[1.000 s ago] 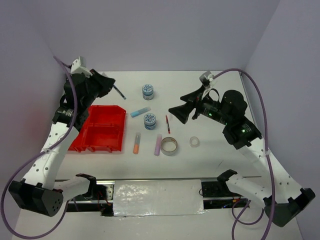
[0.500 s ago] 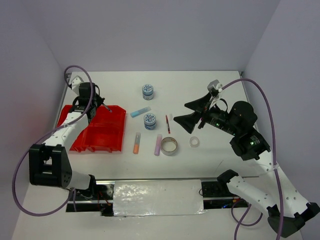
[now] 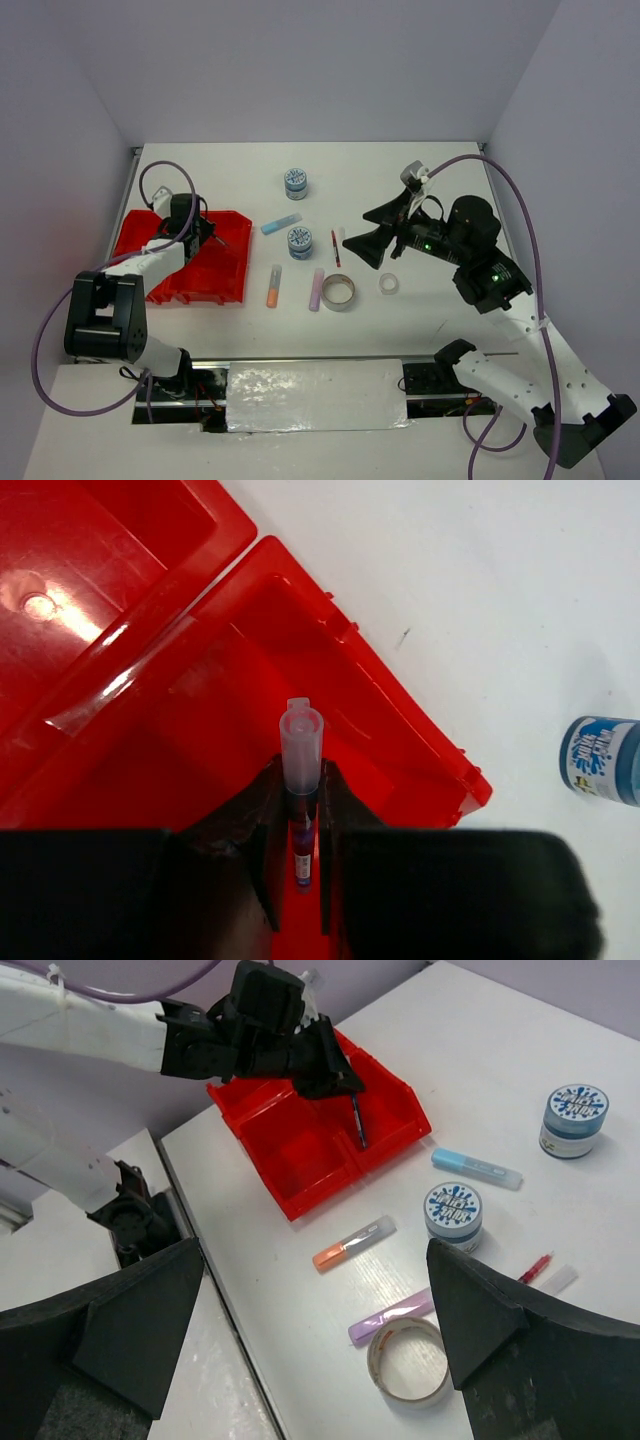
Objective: Sort the stationery into containers
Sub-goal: Place the pen in the storage box, then pick up the pen from the center of the board.
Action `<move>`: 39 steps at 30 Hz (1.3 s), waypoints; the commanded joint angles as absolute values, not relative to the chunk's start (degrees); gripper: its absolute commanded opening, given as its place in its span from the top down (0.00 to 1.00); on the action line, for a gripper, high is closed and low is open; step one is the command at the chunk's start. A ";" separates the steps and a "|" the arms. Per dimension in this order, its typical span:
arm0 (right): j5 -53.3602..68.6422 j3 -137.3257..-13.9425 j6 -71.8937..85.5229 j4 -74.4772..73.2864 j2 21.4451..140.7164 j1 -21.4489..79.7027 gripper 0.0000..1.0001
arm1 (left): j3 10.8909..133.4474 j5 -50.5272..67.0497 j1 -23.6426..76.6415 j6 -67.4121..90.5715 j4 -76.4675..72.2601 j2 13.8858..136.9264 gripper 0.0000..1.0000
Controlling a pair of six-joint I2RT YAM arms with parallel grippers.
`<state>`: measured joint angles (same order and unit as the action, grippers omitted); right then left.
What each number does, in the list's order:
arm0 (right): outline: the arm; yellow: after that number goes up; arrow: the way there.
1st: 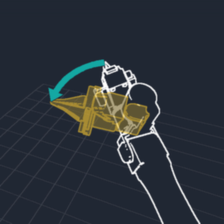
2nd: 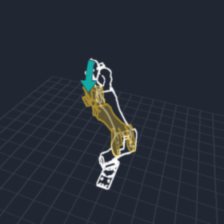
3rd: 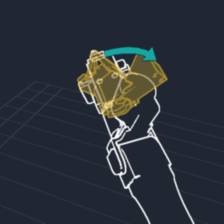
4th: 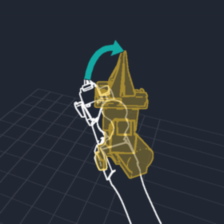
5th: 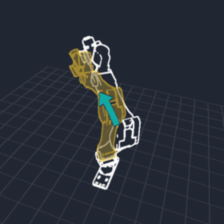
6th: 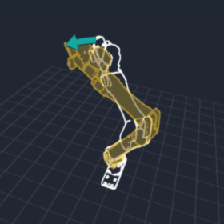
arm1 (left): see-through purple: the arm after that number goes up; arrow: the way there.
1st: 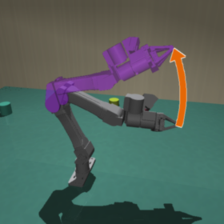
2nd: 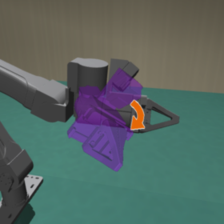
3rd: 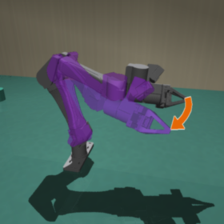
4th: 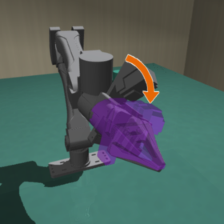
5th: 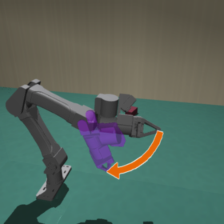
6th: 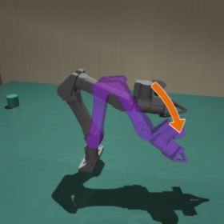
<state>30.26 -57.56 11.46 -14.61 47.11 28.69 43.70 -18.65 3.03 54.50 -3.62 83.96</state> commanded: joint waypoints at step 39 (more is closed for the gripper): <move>-6.85 -71.70 21.54 -31.02 93.94 36.20 0.20 | 76.03 -1.15 9.58 34.73 41.13 68.03 0.01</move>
